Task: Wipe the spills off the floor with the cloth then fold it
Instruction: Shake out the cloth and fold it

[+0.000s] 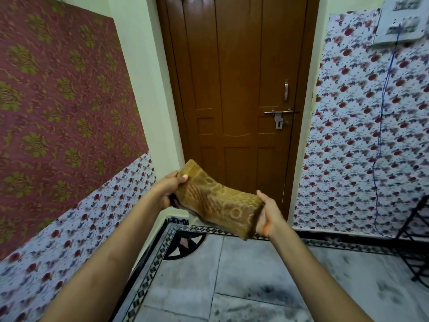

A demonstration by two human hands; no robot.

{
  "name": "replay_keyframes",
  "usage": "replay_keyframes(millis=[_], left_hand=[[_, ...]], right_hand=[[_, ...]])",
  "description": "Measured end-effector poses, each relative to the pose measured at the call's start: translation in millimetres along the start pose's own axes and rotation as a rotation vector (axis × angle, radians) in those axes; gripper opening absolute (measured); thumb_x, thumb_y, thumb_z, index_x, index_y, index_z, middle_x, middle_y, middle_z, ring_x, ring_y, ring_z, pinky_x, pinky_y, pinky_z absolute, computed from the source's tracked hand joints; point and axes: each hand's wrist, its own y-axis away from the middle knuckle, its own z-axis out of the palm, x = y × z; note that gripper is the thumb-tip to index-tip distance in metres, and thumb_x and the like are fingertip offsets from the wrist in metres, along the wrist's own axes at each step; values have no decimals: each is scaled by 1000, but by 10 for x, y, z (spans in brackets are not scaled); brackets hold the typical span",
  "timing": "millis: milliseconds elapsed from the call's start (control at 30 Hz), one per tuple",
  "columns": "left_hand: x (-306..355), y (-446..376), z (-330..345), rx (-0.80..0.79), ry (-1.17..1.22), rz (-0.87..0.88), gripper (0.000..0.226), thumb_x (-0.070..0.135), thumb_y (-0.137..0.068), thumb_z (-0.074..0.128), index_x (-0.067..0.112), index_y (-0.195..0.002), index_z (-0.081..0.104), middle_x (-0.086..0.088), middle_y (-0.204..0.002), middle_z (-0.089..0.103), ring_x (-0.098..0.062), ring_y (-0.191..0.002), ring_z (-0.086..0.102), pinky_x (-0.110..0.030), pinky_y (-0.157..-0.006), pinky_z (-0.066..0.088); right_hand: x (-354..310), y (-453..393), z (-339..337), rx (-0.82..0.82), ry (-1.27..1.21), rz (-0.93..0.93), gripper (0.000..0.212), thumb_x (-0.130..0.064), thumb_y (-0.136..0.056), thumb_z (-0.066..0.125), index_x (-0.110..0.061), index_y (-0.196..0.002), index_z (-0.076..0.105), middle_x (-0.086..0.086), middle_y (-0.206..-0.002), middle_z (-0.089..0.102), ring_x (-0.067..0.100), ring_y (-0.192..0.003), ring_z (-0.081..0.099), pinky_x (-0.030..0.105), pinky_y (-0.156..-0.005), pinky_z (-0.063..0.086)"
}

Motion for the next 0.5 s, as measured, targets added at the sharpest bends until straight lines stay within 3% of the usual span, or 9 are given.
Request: replay_keyframes(millis=[67, 133, 200, 267, 367, 500], left_hand=[[-192, -17, 32, 27, -6, -16, 19, 18, -99, 43, 15, -115, 52, -12, -92, 61, -28, -85, 59, -47, -80, 50], [-374, 1, 110, 21, -44, -11, 25, 17, -99, 42, 14, -122, 52, -12, -97, 61, -29, -92, 58, -45, -84, 49], [-523, 41, 217, -4, -105, 15, 28, 18, -100, 41, 17, -125, 52, -11, -108, 59, -31, -104, 55, -45, -91, 47], [-641, 72, 326, -43, -148, 51, 24, 18, -100, 39, 22, -118, 55, -9, -115, 58, -31, -113, 52, -46, -97, 44], [-741, 110, 478, -97, -128, 98, 22, 16, -100, 38, 27, -105, 57, -8, -113, 61, -27, -109, 55, -42, -97, 45], [-783, 114, 536, -111, -30, 145, 17, 23, -97, 47, 25, -108, 60, -8, -113, 65, -23, -106, 61, -43, -96, 48]], right_hand=[[95, -60, 43, 18, 169, 21, 32, -12, -90, 57, -3, -120, 53, 20, -118, 61, 32, -102, 60, 41, -75, 50], [190, -136, 80, 93, 256, -12, 49, 10, -85, 53, -1, -131, 44, 21, -124, 57, 33, -106, 59, 39, -74, 52], [262, -169, 136, 114, 296, -38, 49, 13, -87, 45, -2, -133, 40, 21, -126, 55, 32, -112, 56, 36, -79, 51], [305, -184, 205, 90, 339, -45, 44, 8, -92, 42, -4, -134, 40, 20, -126, 55, 32, -114, 56, 38, -86, 50], [329, -78, 362, -14, 337, -34, 40, -14, -98, 45, -5, -136, 38, 21, -131, 53, 35, -118, 54, 45, -91, 48], [305, 126, 516, -152, 271, -37, 61, -49, -98, 30, -11, -145, 26, 22, -145, 37, 40, -130, 41, 48, -100, 39]])
